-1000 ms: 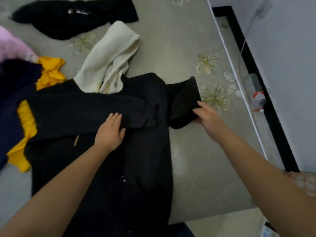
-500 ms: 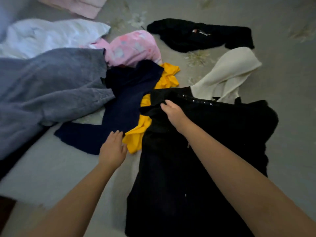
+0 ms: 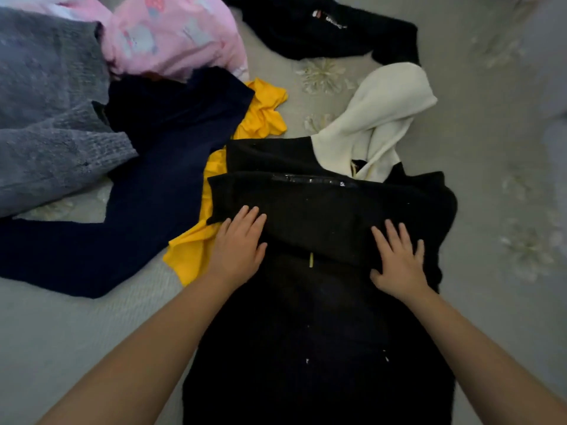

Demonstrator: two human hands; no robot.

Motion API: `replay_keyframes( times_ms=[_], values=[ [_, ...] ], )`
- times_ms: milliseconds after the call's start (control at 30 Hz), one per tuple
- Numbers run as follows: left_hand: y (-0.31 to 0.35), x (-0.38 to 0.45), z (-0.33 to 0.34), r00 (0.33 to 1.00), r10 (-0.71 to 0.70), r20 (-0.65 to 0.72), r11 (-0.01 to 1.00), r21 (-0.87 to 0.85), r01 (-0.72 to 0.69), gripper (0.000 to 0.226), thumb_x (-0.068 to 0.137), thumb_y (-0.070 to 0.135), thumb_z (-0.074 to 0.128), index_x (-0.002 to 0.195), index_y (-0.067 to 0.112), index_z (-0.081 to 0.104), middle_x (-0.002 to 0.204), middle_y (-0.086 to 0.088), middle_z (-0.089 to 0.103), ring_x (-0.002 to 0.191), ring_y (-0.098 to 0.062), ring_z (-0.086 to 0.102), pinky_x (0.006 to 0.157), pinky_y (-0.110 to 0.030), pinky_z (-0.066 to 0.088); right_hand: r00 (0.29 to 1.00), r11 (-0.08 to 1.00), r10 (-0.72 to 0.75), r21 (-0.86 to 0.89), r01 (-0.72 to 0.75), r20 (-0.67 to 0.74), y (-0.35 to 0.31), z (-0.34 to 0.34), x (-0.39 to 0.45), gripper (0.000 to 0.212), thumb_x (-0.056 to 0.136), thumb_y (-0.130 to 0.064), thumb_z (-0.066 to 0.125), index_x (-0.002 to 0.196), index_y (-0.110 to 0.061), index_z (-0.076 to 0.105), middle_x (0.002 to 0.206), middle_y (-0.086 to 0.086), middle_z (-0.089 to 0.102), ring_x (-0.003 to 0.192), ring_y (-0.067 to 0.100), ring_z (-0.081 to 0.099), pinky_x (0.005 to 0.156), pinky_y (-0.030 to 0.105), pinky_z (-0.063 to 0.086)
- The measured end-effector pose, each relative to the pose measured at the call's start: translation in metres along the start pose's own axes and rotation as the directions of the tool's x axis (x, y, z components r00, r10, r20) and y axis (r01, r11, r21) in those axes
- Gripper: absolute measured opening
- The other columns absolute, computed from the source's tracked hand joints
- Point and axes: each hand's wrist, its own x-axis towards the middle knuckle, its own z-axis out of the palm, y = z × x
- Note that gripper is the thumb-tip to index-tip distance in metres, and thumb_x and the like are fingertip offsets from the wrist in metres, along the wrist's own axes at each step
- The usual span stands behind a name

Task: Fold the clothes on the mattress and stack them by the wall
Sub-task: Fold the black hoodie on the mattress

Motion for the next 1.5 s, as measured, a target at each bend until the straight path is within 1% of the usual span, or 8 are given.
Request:
replay_keyframes(
  times_ms=[267,467,600,800,933,1067,1267,1500],
  values=[
    [0.060,0.039,0.017,0.931,0.008,0.365,0.971,0.220,-0.095,0.053,0.097,0.043,0.026,0.144,0.019,0.023,0.154,-0.003,0.017,0.142,-0.021,0.012,0.114,-0.045,0.007,0.975,0.979,0.202,-0.018,-0.202,0.095,0.084,0.035,-0.012,0.067,0.091,-0.015,0.036,0.148,-0.023,0.000,0.155,0.000,-0.012,0.143,0.027,-0.007,0.114,0.046,0.010],
    [0.106,0.058,0.003,0.972,0.202,0.120,0.967,0.131,-0.217,0.034,0.093,0.029,0.047,0.122,0.013,0.056,0.131,-0.006,0.052,0.125,-0.020,0.045,0.105,-0.035,0.032,0.977,0.976,0.209,0.070,-0.205,-0.048,0.095,0.043,-0.018,0.064,0.093,-0.011,0.034,0.147,-0.010,0.000,0.156,0.008,-0.008,0.143,0.028,0.002,0.114,0.039,0.017],
    [0.180,0.091,-0.007,0.928,0.370,-0.038,0.927,-0.045,-0.371,0.029,0.088,0.018,0.057,0.110,0.000,0.063,0.115,-0.015,0.062,0.110,-0.028,0.056,0.094,-0.037,0.041,0.911,0.931,0.258,0.334,-0.145,-0.323,0.094,0.049,-0.025,0.068,0.051,0.012,0.079,0.114,0.015,0.055,0.112,0.036,0.057,0.088,0.041,0.066,0.069,0.041,0.056],
    [0.303,0.168,0.009,0.956,0.134,0.260,0.991,-0.061,-0.122,0.065,0.089,0.058,0.036,0.110,0.001,0.058,0.109,-0.014,0.062,0.102,-0.029,0.056,0.075,-0.031,0.039,0.834,0.756,0.430,0.642,-0.124,-0.345,0.106,0.062,-0.027,0.053,0.040,0.011,0.085,0.089,0.011,0.064,0.078,0.024,0.063,0.061,0.033,0.063,0.053,0.036,0.054],
    [0.342,0.189,0.037,0.866,-0.074,0.495,0.993,0.119,0.017,0.069,0.087,0.053,0.049,0.127,-0.003,0.046,0.135,-0.019,0.046,0.123,-0.033,0.044,0.097,-0.034,0.037,0.825,0.659,0.446,0.751,-0.039,-0.348,0.110,0.077,-0.030,0.030,0.056,0.009,0.078,0.082,0.006,0.063,0.074,0.009,0.060,0.058,0.016,0.057,0.050,0.028,0.050],
    [0.352,0.197,0.050,0.920,0.129,0.370,0.984,-0.163,-0.072,0.013,0.088,0.016,0.056,0.094,0.005,0.057,0.095,-0.011,0.059,0.092,-0.024,0.057,0.077,-0.031,0.042,0.860,0.505,0.485,0.854,-0.127,-0.159,0.116,0.094,-0.027,0.019,0.091,-0.015,0.042,0.097,-0.006,0.058,0.076,-0.026,0.033,0.062,-0.010,0.038,0.061,0.006,0.030],
    [0.352,0.210,0.063,0.928,0.228,0.294,0.817,-0.576,-0.018,0.009,0.088,0.005,0.056,0.087,0.012,0.060,0.078,0.003,0.060,0.066,-0.002,0.060,0.061,-0.014,0.051,0.688,0.560,0.626,0.825,-0.067,-0.369,0.116,0.097,-0.033,0.049,0.038,0.022,0.074,0.075,-0.002,0.053,0.059,0.010,0.053,0.046,0.020,0.051,0.044,0.016,0.041],
    [0.355,0.229,0.104,0.919,0.298,0.258,0.938,-0.256,-0.233,0.022,0.091,0.018,0.055,0.103,0.001,0.060,0.097,-0.013,0.063,0.090,-0.018,0.057,0.084,-0.030,0.045,0.706,0.529,0.663,0.823,-0.208,-0.248,0.127,0.101,-0.021,0.039,0.036,0.016,0.079,0.060,-0.007,0.059,0.055,0.004,0.049,0.040,0.014,0.045,0.040,0.015,0.029]
  ],
)
